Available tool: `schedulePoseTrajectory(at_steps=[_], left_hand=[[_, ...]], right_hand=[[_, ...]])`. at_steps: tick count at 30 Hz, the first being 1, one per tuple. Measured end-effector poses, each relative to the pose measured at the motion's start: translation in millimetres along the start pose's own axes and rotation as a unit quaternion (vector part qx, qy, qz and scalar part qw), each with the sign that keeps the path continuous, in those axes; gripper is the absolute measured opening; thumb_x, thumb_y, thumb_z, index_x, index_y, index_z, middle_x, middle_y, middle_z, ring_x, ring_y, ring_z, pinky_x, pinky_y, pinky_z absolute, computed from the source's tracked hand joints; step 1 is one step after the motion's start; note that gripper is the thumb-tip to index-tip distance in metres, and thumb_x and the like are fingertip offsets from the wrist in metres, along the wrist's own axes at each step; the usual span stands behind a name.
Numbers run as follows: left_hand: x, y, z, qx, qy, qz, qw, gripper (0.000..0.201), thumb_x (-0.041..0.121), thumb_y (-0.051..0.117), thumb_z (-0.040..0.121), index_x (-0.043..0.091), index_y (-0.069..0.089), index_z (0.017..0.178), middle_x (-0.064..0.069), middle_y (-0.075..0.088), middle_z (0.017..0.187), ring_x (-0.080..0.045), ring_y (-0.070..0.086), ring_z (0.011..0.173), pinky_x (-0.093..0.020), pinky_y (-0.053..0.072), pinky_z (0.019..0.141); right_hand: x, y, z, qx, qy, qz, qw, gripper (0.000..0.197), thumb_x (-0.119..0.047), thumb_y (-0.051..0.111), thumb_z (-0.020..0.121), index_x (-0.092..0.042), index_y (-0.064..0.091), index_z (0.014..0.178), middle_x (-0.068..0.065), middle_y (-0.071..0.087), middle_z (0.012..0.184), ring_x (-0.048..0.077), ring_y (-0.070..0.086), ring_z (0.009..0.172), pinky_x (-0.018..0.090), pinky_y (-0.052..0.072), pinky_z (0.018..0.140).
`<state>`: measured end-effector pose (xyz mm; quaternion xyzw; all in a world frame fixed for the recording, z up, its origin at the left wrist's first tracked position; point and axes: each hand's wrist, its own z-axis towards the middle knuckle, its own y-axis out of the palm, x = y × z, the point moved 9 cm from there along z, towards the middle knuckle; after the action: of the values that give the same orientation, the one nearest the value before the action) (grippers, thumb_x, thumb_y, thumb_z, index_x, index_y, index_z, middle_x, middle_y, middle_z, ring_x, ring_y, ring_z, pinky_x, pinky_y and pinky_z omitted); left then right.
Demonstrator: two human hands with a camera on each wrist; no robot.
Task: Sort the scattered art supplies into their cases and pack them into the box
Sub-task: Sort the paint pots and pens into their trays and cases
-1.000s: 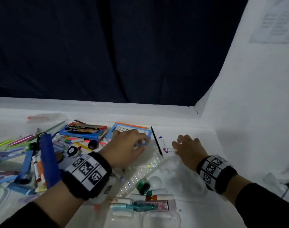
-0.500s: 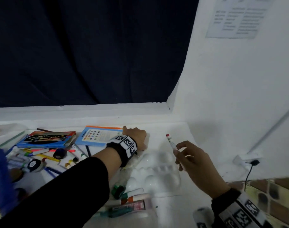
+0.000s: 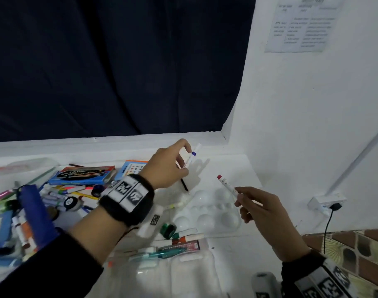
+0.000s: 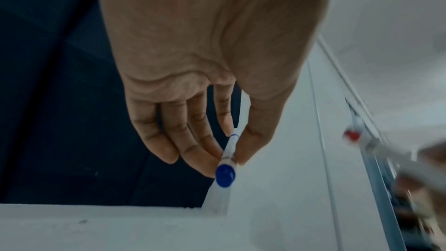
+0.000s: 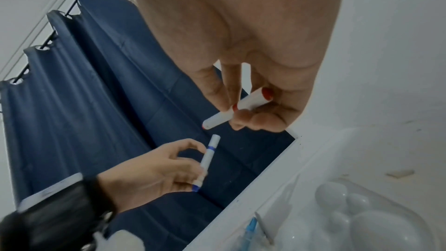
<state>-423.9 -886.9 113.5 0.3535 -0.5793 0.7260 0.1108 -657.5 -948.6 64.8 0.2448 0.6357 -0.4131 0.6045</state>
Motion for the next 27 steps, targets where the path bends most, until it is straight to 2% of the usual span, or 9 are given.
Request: schedulePoseTrajectory(at_steps=[3,6,7,11,14,17,20,24,27], left_hand=[[7.6,-38.9,-69.5,0.066,0.03,-0.068,0.995,0.058,0.01,0.068,0.086,0.046,0.046,0.125,0.004,0.063,0.087,-0.013,0.067,0.071,-0.029,0.052,0.067],[-1.8,-59.1,-136.9,0.118,0.026,-0.145,0.982,0.068,0.005,0.068,0.089,0.048,0.043,0.135,0.0,0.059,0.089,-0.016,0.068,0.073,-0.038,0.054,0.07],[-10.3,-59.9,-157.7,0.128,0.014,-0.165,0.978,0.07,0.003,0.068,0.089,0.048,0.042,0.137,-0.001,0.059,0.089,-0.016,0.068,0.072,-0.037,0.054,0.07],[-45.1,-42.1,-236.4,0.14,-0.04,-0.167,0.975,0.076,0.003,0.069,0.089,0.053,0.041,0.139,0.001,0.06,0.087,-0.018,0.067,0.073,-0.031,0.054,0.072],[-68.8,-18.1,-279.5,0.115,-0.08,-0.128,0.982,0.075,0.007,0.071,0.088,0.06,0.043,0.134,0.008,0.063,0.09,-0.018,0.068,0.075,-0.038,0.058,0.074],[-85.7,5.5,-304.0,0.074,-0.112,-0.101,0.986,0.074,0.01,0.073,0.086,0.061,0.045,0.132,0.01,0.065,0.087,-0.014,0.068,0.073,-0.033,0.057,0.07],[-92.3,22.4,-312.7,0.051,-0.13,-0.072,0.988,0.066,0.013,0.073,0.084,0.053,0.05,0.132,0.008,0.066,0.081,-0.008,0.068,0.07,-0.02,0.054,0.067],[-96.0,39.7,-310.7,0.028,-0.137,-0.014,0.99,0.052,0.021,0.071,0.084,0.043,0.057,0.128,0.011,0.065,0.082,-0.002,0.065,0.069,-0.016,0.052,0.069],[-93.6,48.4,-304.2,0.017,-0.126,0.05,0.991,0.049,0.03,0.071,0.085,0.038,0.056,0.132,0.013,0.063,0.087,-0.003,0.06,0.073,-0.017,0.049,0.072]], right_hand=[[-15.9,17.7,-17.0,-0.024,-0.025,0.037,0.999,0.01,-0.007,0.066,0.091,-0.015,0.074,0.089,0.008,0.067,0.073,0.016,0.055,0.056,0.024,0.049,0.059],[-25.6,35.2,-34.8,-0.032,-0.041,0.07,0.996,0.006,-0.007,0.075,0.083,-0.01,0.071,0.082,0.002,0.066,0.071,0.015,0.057,0.058,0.02,0.047,0.059],[-28.1,42.3,-40.3,-0.044,-0.044,0.077,0.995,0.007,-0.006,0.077,0.081,-0.008,0.07,0.081,0.001,0.067,0.072,0.014,0.058,0.06,0.019,0.047,0.059],[-29.5,77.6,-63.8,-0.124,-0.026,0.066,0.99,0.009,-0.002,0.079,0.077,-0.009,0.074,0.078,0.009,0.072,0.081,0.016,0.065,0.069,0.02,0.05,0.064],[-17.0,112.0,-80.7,-0.198,0.003,0.051,0.979,0.013,0.006,0.076,0.076,-0.005,0.07,0.074,0.01,0.073,0.085,0.014,0.061,0.066,0.024,0.047,0.065],[0.6,138.6,-91.5,-0.229,0.046,0.029,0.972,0.023,0.011,0.073,0.077,-0.006,0.067,0.091,0.011,0.066,0.079,0.015,0.06,0.065,0.024,0.049,0.063],[13.5,160.5,-102.9,-0.255,0.1,0.02,0.961,0.035,0.01,0.072,0.078,-0.007,0.059,0.106,0.006,0.063,0.072,0.017,0.065,0.066,0.027,0.055,0.063],[22.6,188.8,-117.3,-0.314,0.121,-0.034,0.941,0.035,0.003,0.074,0.08,-0.011,0.057,0.108,0.007,0.067,0.073,0.016,0.068,0.064,0.031,0.058,0.064],[27.1,202.9,-120.3,-0.329,0.112,-0.075,0.935,0.035,0.003,0.074,0.08,-0.009,0.056,0.106,0.007,0.068,0.074,0.012,0.067,0.059,0.03,0.059,0.064]])
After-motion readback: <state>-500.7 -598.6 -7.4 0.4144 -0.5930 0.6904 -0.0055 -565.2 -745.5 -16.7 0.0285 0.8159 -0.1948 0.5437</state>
